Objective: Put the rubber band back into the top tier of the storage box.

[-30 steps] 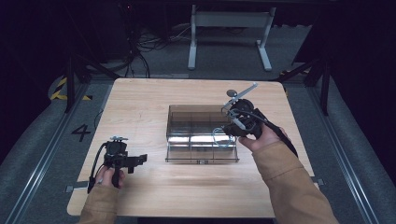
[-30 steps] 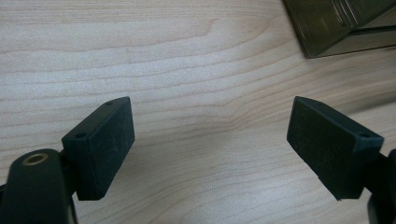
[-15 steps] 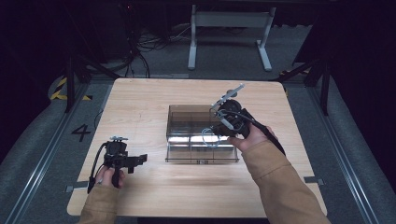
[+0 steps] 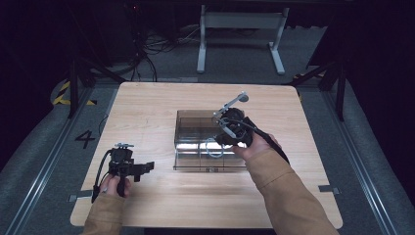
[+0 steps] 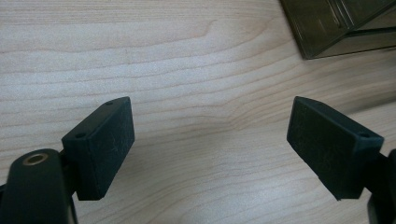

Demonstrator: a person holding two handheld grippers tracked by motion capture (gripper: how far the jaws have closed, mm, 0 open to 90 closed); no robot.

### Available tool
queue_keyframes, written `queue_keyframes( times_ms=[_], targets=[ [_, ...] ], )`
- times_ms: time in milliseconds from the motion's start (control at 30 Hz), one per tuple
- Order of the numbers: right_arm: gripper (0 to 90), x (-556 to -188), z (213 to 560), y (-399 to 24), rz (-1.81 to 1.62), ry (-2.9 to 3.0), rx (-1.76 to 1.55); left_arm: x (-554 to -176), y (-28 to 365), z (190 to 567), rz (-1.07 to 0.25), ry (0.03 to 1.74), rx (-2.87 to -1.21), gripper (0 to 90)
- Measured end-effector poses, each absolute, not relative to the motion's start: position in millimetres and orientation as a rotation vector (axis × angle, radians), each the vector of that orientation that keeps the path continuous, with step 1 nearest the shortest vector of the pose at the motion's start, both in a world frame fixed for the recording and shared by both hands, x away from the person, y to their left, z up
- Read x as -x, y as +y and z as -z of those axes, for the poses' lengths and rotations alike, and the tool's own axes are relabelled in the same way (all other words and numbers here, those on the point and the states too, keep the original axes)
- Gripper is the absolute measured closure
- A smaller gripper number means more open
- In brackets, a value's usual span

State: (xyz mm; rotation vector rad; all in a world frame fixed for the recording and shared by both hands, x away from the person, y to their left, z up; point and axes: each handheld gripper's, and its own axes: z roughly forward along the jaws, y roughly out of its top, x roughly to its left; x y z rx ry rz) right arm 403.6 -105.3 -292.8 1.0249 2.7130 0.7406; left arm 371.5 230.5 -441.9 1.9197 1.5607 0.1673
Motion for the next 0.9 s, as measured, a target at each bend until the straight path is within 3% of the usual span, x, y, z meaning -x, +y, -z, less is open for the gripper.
queue_keyframes(
  times_ms=[900],
  targets=[
    [84.4,-412.1,329.3,-97.2,-0.697,2.782,-1.068,-371.5,230.6,441.8,-0.165,1.560,-1.921,15.8]
  ],
)
